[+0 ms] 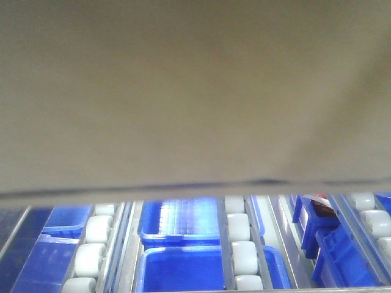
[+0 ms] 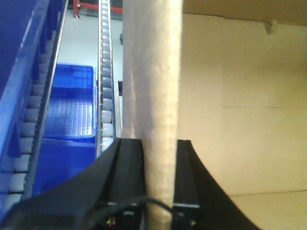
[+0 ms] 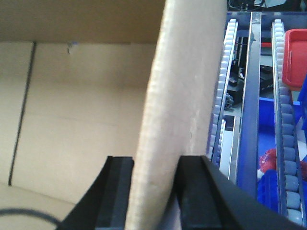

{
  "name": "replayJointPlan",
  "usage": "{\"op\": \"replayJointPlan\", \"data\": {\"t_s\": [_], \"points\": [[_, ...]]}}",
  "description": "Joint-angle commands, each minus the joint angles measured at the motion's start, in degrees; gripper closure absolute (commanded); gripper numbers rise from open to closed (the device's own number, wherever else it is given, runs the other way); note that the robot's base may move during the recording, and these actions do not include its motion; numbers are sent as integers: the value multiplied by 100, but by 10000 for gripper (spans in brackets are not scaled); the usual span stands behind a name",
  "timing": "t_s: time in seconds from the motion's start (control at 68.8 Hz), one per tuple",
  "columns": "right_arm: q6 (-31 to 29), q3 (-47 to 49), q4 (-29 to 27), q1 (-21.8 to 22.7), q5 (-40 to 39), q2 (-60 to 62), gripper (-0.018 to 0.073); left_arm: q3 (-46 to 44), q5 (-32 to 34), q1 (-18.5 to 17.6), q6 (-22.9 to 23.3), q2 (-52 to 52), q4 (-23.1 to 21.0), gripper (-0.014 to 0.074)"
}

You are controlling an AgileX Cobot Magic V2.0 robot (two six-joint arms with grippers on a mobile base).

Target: Grab box from left shelf to table start

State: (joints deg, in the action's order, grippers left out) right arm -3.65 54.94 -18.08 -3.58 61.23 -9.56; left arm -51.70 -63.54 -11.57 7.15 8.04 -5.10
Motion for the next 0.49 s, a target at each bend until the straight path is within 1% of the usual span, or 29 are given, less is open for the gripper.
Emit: {"op": "replayJointPlan", "data": {"t_s": [0.0, 0.479], "points": [[-114, 144, 243, 18, -354, -107, 502, 111, 246, -41, 88, 67, -136, 689], [-114, 138, 243, 18, -354, -107, 502, 1684, 246, -41, 88, 67, -136, 689]]}}
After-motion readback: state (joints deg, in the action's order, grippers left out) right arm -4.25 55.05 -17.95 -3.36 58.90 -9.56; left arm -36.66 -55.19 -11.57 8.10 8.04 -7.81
